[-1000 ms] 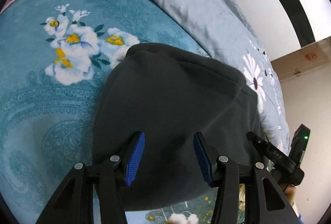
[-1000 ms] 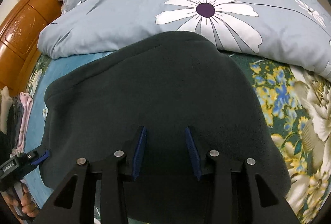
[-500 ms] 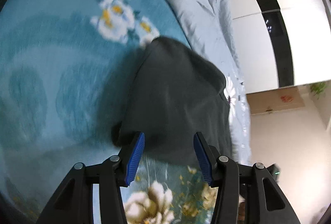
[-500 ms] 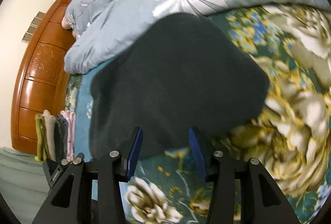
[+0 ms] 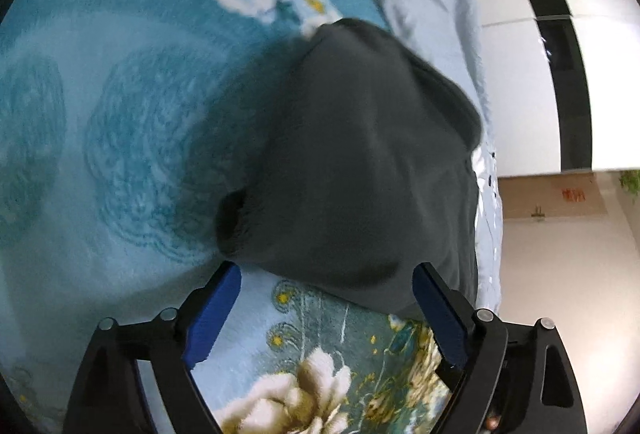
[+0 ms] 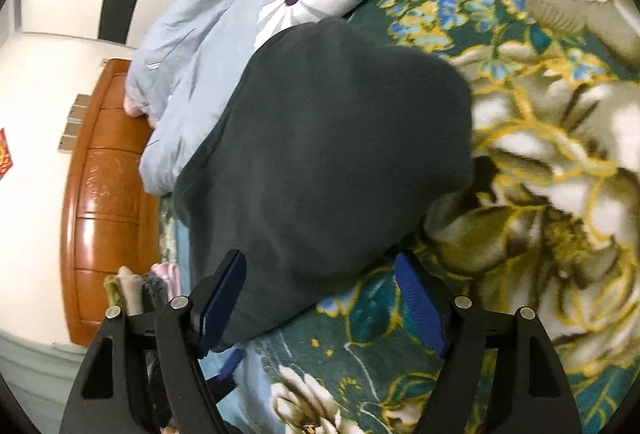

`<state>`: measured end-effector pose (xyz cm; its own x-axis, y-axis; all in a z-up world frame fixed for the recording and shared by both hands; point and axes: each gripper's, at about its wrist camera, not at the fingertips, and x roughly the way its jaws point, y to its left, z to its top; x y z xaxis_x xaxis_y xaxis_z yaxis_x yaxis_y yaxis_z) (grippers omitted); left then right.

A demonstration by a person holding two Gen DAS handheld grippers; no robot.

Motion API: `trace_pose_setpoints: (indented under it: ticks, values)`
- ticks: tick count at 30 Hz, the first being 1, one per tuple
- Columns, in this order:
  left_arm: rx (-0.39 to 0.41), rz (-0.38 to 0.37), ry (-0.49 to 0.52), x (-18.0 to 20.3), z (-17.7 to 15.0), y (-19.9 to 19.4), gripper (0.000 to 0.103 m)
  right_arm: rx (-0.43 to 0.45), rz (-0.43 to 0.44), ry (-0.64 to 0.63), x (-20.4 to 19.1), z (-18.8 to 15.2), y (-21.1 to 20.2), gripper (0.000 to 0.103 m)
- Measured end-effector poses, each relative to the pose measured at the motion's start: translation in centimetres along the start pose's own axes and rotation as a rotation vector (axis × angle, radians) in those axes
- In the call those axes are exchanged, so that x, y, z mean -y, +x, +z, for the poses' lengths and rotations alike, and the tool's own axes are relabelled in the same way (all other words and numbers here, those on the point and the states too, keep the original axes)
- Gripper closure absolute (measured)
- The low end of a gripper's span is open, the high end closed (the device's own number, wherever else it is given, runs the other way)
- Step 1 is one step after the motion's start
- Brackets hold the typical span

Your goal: Fold clothes

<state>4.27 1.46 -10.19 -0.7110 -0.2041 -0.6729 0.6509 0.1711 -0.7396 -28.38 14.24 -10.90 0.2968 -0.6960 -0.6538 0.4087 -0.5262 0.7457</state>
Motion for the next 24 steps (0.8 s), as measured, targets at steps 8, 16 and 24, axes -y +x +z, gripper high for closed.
trace_pose_setpoints:
  ticks: [8,16,24]
  values:
    - [0.025,-0.071,-0.058,-0.1,0.8,1.7,0.011,0.058,0.059,0.068,1.5,0.8,1.4,0.025]
    - [0.051,-0.108,-0.08,0.4,1.9,3.1,0.001,0.052,0.067,0.062,1.1,2.0,2.8,0.014]
    - [0.035,-0.115,-0.076,0.6,3.8,3.8,0.001,0.055,0.081,0.063,1.7,2.3,3.5,0.013]
